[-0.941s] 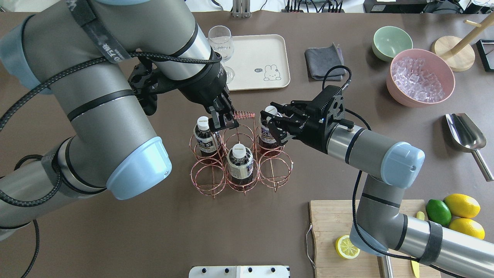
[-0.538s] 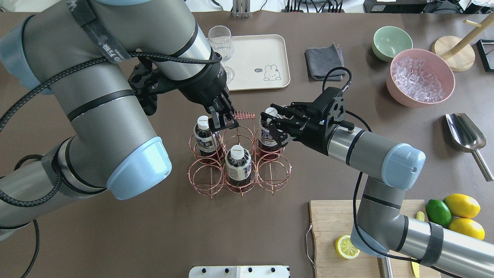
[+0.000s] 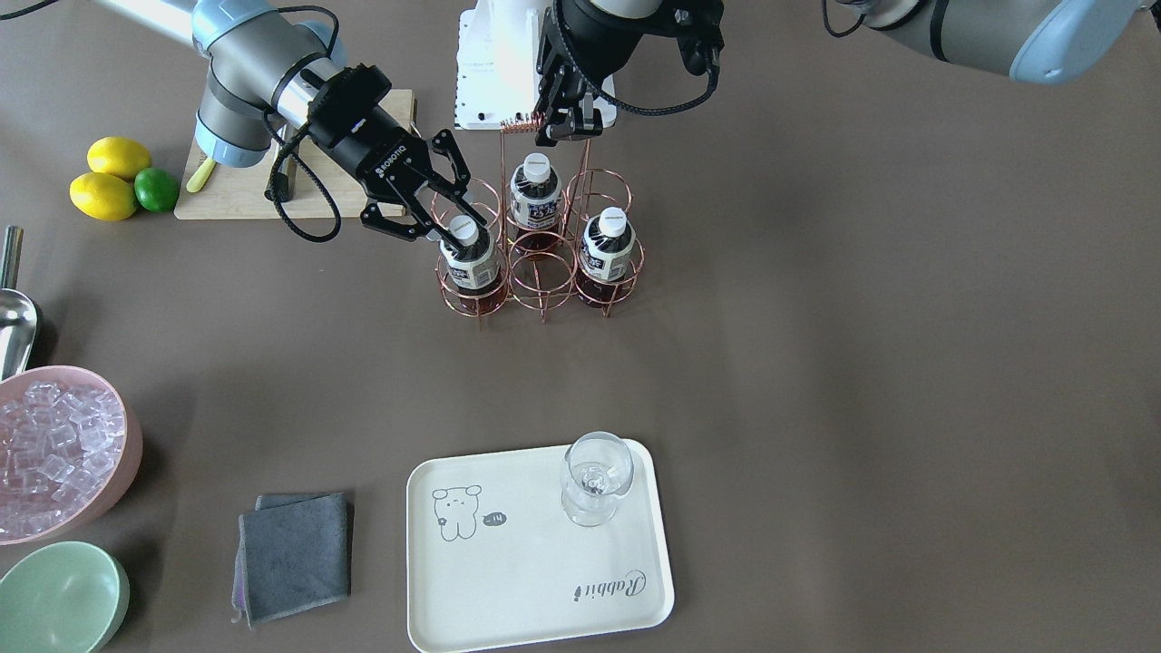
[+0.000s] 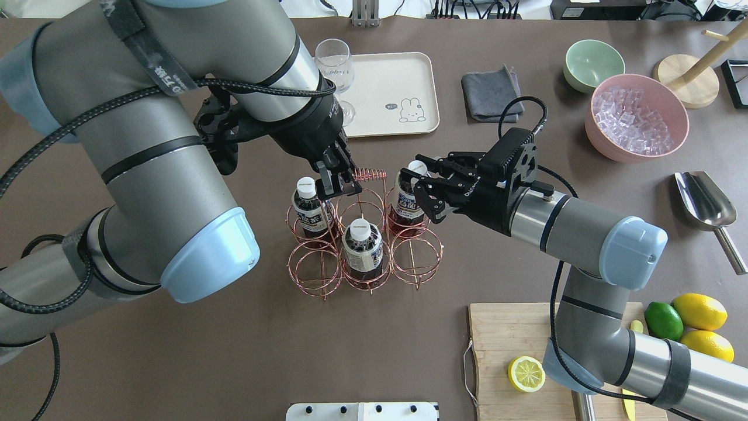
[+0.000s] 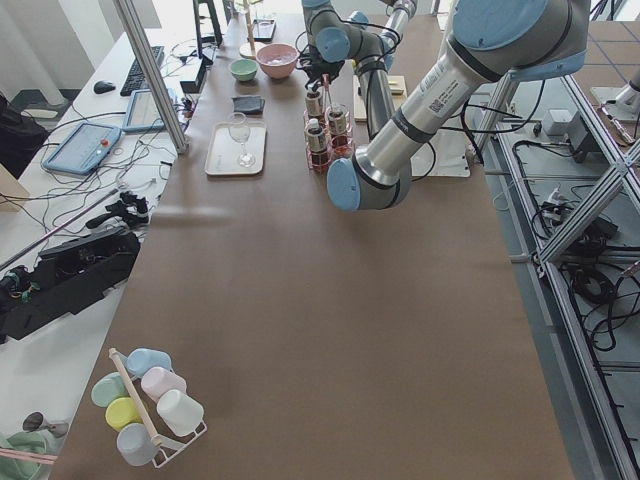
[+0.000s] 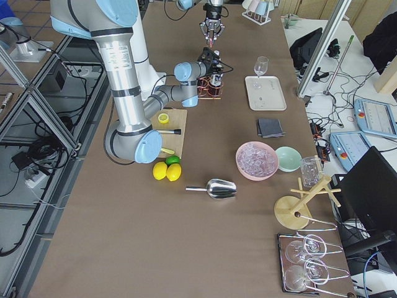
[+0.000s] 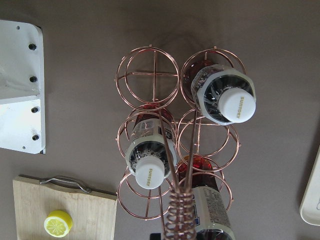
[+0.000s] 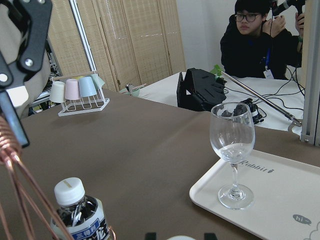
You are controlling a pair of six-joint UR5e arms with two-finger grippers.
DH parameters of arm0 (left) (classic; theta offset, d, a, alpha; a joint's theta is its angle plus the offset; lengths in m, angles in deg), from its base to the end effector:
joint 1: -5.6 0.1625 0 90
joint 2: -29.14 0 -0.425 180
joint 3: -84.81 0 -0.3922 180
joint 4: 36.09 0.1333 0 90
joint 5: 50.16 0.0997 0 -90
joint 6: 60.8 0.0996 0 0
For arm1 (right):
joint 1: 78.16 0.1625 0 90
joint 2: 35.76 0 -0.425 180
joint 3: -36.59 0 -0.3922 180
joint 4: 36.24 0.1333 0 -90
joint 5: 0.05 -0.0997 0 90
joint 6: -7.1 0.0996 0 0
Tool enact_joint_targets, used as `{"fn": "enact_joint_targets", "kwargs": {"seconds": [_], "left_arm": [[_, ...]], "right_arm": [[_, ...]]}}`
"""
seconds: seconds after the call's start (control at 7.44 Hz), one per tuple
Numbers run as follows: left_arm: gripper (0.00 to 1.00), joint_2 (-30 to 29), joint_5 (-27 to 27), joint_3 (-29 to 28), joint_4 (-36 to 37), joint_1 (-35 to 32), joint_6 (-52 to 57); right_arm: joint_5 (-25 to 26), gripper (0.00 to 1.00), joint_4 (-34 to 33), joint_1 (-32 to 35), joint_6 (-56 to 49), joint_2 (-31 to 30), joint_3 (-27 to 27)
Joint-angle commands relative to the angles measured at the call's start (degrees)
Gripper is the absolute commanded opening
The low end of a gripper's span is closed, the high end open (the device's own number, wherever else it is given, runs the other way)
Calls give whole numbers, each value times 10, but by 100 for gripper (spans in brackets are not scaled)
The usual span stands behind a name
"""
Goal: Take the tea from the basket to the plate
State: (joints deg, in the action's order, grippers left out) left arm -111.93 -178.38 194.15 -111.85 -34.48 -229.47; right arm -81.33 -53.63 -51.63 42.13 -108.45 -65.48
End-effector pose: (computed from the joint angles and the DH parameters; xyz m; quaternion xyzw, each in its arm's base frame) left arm 0.3996 -0.4300 0.0208 -0.4196 0.3244 -0.6388 0.5573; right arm -0.4203 -0.3757 0.2579 0.5420 -0.5558 -0.0969 0.6228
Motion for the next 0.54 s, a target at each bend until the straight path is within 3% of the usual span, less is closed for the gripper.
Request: {"fn": "enact_joint_targets", "kwargs": {"seconds": [0.0,0.4], "left_arm": [[0,0,1,2,0,0,-2],[0,0,1,1,0,0,-2]], "right_arm": [[-27,0,-43,20,0,-11,-48],[-63,0,-115,55,3,-9,-102]]}}
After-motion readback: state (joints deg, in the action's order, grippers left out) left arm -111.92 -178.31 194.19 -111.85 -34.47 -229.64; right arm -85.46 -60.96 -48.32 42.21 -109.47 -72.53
